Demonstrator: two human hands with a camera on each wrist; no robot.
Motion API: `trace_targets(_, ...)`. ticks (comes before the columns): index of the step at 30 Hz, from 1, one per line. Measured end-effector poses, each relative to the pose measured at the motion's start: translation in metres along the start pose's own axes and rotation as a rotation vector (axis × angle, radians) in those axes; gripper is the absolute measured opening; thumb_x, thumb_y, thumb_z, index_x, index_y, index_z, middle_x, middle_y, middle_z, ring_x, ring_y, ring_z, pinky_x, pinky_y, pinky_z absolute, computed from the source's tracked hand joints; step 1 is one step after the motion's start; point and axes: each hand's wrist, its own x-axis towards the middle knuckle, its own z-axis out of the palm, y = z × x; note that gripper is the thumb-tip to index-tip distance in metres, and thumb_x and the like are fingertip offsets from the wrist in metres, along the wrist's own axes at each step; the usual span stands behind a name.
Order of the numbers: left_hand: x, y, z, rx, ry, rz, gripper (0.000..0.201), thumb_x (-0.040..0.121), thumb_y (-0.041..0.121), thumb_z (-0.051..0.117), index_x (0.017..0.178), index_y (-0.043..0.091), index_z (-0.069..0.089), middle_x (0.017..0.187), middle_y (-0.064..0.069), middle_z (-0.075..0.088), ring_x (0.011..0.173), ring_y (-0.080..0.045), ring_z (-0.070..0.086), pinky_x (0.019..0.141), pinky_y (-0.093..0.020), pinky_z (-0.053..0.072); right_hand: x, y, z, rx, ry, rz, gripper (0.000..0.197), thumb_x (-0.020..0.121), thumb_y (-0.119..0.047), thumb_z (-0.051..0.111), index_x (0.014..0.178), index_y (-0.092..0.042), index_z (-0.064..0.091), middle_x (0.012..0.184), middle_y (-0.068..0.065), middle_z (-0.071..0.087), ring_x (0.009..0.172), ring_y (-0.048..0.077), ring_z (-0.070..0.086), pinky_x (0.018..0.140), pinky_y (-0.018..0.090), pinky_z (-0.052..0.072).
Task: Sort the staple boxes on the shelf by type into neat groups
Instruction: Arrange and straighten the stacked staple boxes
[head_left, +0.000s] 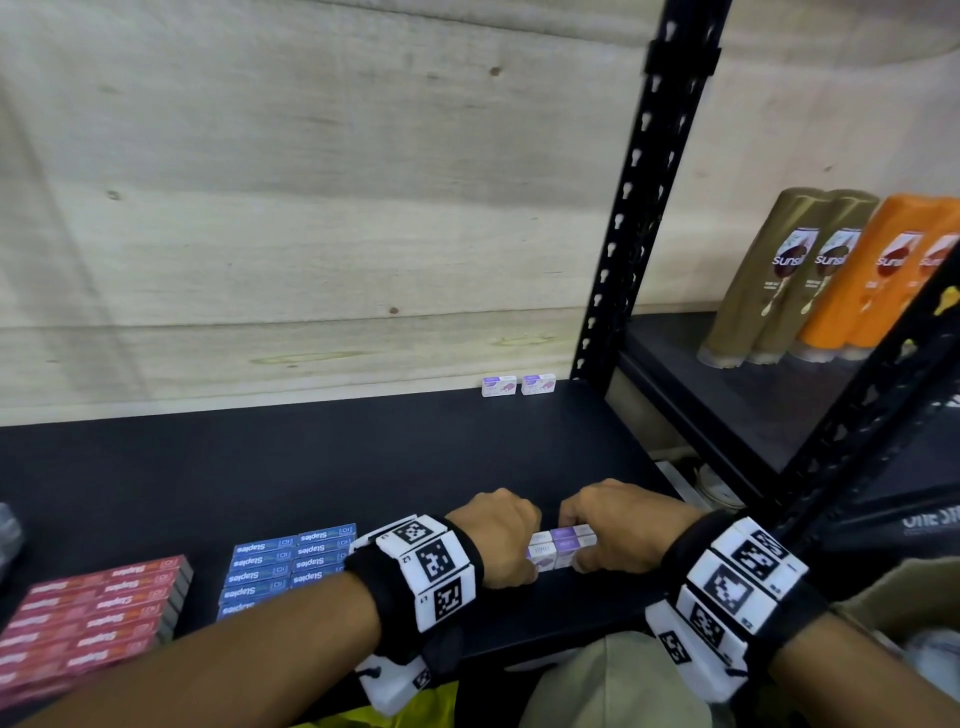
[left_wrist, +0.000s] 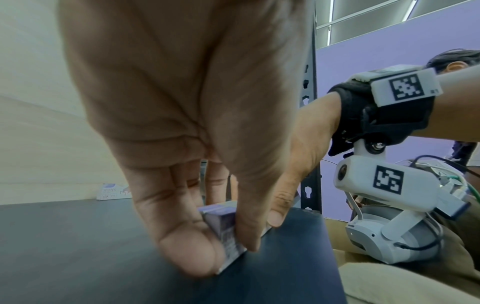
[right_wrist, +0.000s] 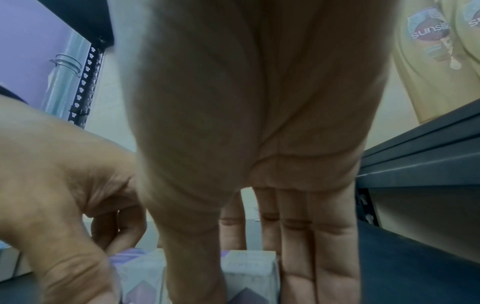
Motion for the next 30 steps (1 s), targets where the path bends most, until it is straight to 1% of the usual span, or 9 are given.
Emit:
trace_targets(6, 0.0, -0.001, 0.0, 0.003, -0.002, 0.0, 0.037, 0.086, 0.033, 0.069, 0.117, 0.015, 0.059, 0.115, -0.004, 0.06, 0.097, -0.023, 0.062, 0.082, -0.039, 0.057, 0.002, -0.002, 0.0, -0.038, -0.011, 0.004, 0.03, 0.083, -0.031, 0.073, 0.112, -0.027, 0.064, 0.112, -0.002, 0.062, 0.097, 0.018, 0.062, 0.082, 0.033, 0.054)
trace_targets(8, 0.0, -0.002, -0.001, 0.002, -0.003, 0.001, 0.042, 0.084, 0.038, 0.071, 0.118, 0.017, 0.059, 0.115, -0.003, 0.06, 0.098, -0.022, 0.061, 0.083, -0.039, 0.056, 0.002, -0.001, -0.002, -0.015, -0.036, -0.008, 0.039, 0.082, -0.033, 0.075, 0.118, -0.03, 0.061, 0.112, -0.006, 0.062, 0.096, 0.015, 0.062, 0.082, 0.032, 0.053)
trace_targets(12, 0.002, -0.013, -0.014, 0.0, 0.004, 0.017, 0.059, 0.077, 0.052, 0.074, 0.125, 0.023, 0.055, 0.119, 0.004, 0.058, 0.105, -0.018, 0.058, 0.088, -0.034, 0.053, 0.002, 0.008, -0.019, -0.009, -0.07, -0.021, 0.062, 0.079, -0.044, 0.076, 0.135, -0.038, 0.049, 0.122, -0.013, 0.061, 0.105, 0.01, 0.059, 0.088, 0.026, 0.046)
trace_targets(14, 0.007, -0.021, -0.029, -0.002, 0.026, 0.009, 0.062, 0.076, 0.057, 0.073, 0.127, 0.026, 0.055, 0.121, 0.008, 0.059, 0.107, -0.015, 0.058, 0.09, -0.031, 0.05, 0.005, 0.015, -0.033, -0.003, -0.058, -0.006, 0.061, 0.082, -0.048, 0.073, 0.137, -0.038, 0.048, 0.123, -0.014, 0.061, 0.104, 0.007, 0.057, 0.088, 0.024, 0.043)
trace_targets(17, 0.02, -0.032, -0.055, -0.003, 0.098, -0.038, 0.058, 0.077, 0.059, 0.07, 0.124, 0.028, 0.056, 0.119, 0.008, 0.061, 0.107, -0.016, 0.059, 0.09, -0.028, 0.047, 0.017, 0.025, -0.055, 0.029, -0.011, 0.029, 0.053, 0.086, -0.049, 0.07, 0.134, -0.032, 0.053, 0.119, -0.013, 0.062, 0.105, 0.008, 0.058, 0.093, 0.024, 0.044)
trace_targets(20, 0.039, -0.044, -0.077, 0.031, 0.153, -0.065, 0.052, 0.082, 0.055, 0.067, 0.123, 0.026, 0.057, 0.119, 0.006, 0.061, 0.107, -0.017, 0.058, 0.091, -0.03, 0.048, 0.039, 0.035, -0.072, 0.063, 0.053, 0.054, 0.046, 0.089, -0.045, 0.069, 0.13, -0.028, 0.057, 0.114, -0.01, 0.064, 0.105, 0.011, 0.06, 0.095, 0.025, 0.045)
trace_targets(23, 0.064, -0.055, -0.095, 0.096, 0.219, -0.081, 0.047, 0.085, 0.052, 0.065, 0.122, 0.023, 0.057, 0.117, 0.003, 0.061, 0.104, -0.02, 0.059, 0.09, -0.035, 0.051, 0.067, 0.049, -0.082, 0.088, 0.133, 0.075, 0.041, 0.089, -0.042, 0.069, 0.126, -0.027, 0.06, 0.113, -0.007, 0.065, 0.104, 0.013, 0.061, 0.093, 0.027, 0.047)
trace_targets(27, 0.102, -0.071, -0.102, 0.221, 0.263, -0.097, 0.051, 0.09, 0.049, 0.058, 0.132, 0.021, 0.051, 0.126, -0.002, 0.057, 0.109, -0.026, 0.058, 0.081, -0.034, 0.048, 0.106, 0.065, -0.087, 0.1, 0.206, 0.106, 0.041, 0.09, -0.04, 0.068, 0.128, -0.027, 0.058, 0.121, -0.002, 0.063, 0.107, 0.017, 0.059, 0.09, 0.027, 0.046)
trace_targets(30, 0.131, -0.081, -0.099, 0.322, 0.266, -0.135, 0.054, 0.094, 0.05, 0.051, 0.137, 0.019, 0.043, 0.129, -0.005, 0.054, 0.11, -0.029, 0.058, 0.075, -0.036, 0.045, 0.135, 0.073, -0.086, 0.093, 0.239, 0.121, 0.051, 0.091, -0.041, 0.065, 0.137, -0.025, 0.049, 0.131, 0.004, 0.058, 0.116, 0.022, 0.056, 0.095, 0.031, 0.046)
